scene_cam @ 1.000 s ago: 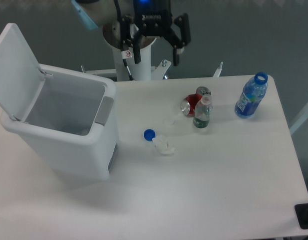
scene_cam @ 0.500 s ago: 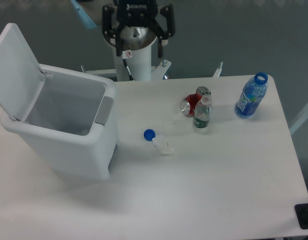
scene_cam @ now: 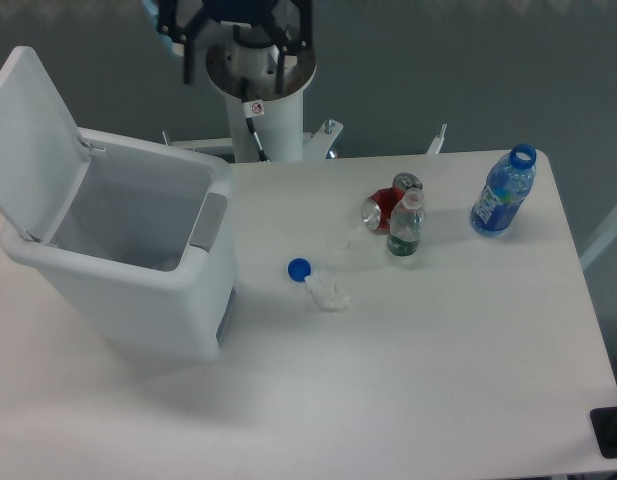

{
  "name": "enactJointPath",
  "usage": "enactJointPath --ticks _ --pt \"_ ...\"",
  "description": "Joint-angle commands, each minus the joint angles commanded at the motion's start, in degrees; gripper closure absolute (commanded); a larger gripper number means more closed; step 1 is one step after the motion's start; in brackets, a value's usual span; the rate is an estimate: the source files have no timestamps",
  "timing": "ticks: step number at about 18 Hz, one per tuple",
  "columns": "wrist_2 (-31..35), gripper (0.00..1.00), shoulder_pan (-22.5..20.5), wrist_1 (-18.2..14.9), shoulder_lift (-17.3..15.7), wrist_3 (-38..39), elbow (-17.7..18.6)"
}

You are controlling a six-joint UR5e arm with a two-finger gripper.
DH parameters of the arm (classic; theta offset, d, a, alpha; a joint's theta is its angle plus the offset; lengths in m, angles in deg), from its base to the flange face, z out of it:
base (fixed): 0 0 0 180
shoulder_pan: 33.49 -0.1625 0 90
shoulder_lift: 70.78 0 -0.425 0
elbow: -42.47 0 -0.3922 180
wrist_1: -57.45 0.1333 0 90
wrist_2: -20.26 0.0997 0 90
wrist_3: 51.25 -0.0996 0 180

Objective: Close the trash can
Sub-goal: 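Raise the gripper and swing it toward the open trash can lid, then move the gripper behind the raised lid of the trash can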

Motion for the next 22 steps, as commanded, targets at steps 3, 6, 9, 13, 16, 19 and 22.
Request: enactJointPath --ticks 3,6,9,13,16,19,22 --pt "-2.7 0.00 1.8 0.0 0.0 3.8 0.1" --pt "-4.4 0.00 3.2 0.3 -0.3 4.9 -0.2" --pt "-4.5 0.00 4.3 0.5 -1.1 5.4 -0.2" --pt "-4.9 0.00 6.3 1.3 -2.6 5.3 -0.1" --pt "-6.3 0.00 7.7 1.4 -3.8 5.0 0.5" --pt "-8.2 0.00 9.1 2.0 -3.6 4.8 0.8" --pt "-11.1 0.00 9.7 3.8 -3.2 4.8 0.8"
